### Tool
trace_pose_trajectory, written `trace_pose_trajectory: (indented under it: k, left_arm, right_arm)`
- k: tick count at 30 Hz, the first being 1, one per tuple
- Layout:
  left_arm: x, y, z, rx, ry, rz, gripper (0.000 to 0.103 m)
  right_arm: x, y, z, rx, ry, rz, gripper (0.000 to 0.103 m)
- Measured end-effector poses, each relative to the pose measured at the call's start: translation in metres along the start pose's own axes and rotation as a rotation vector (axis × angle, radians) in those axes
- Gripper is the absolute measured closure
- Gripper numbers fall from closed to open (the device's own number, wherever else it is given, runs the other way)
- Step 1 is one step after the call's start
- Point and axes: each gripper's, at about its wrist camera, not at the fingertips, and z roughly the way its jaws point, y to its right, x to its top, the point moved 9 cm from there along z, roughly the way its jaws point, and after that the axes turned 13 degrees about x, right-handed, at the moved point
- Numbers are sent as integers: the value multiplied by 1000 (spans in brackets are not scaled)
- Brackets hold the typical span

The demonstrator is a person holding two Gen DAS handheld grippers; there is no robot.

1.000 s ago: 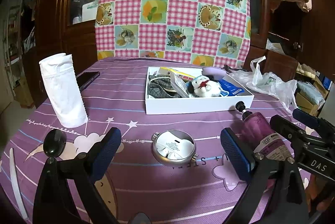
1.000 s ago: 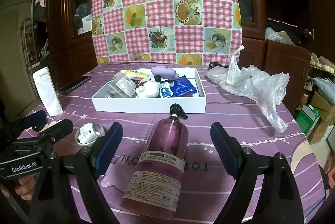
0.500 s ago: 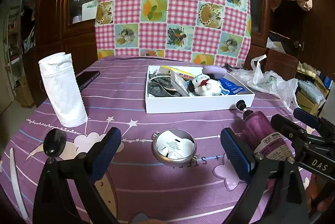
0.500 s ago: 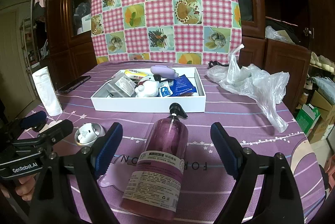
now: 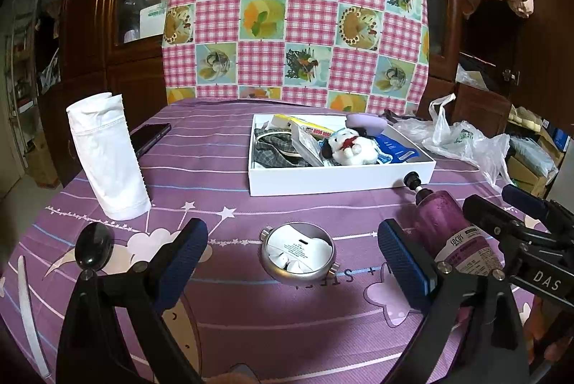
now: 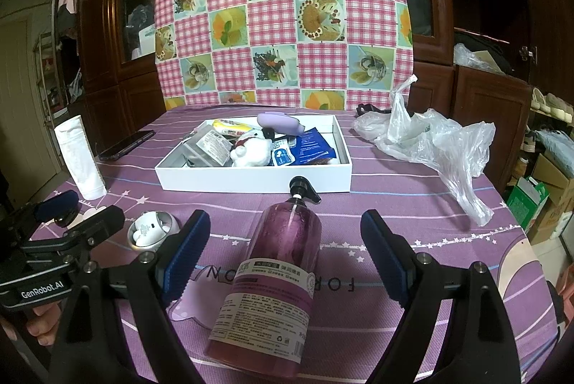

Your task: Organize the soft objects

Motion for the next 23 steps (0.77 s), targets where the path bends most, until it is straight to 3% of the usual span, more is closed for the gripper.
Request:
trace_pose_trajectory:
  k: [18, 21, 23]
  left_arm:
    - [0, 0, -2, 7, 10, 3, 6]
    - [1, -4, -5, 43, 26, -3, 6]
    - [-2, 2, -6, 18, 11, 19, 6]
  right_arm:
    - [-1, 0, 0, 1, -1, 1, 17]
    - [-1, 1, 0, 2, 2, 3, 17]
    - [-2, 2, -2, 13, 8, 17, 17]
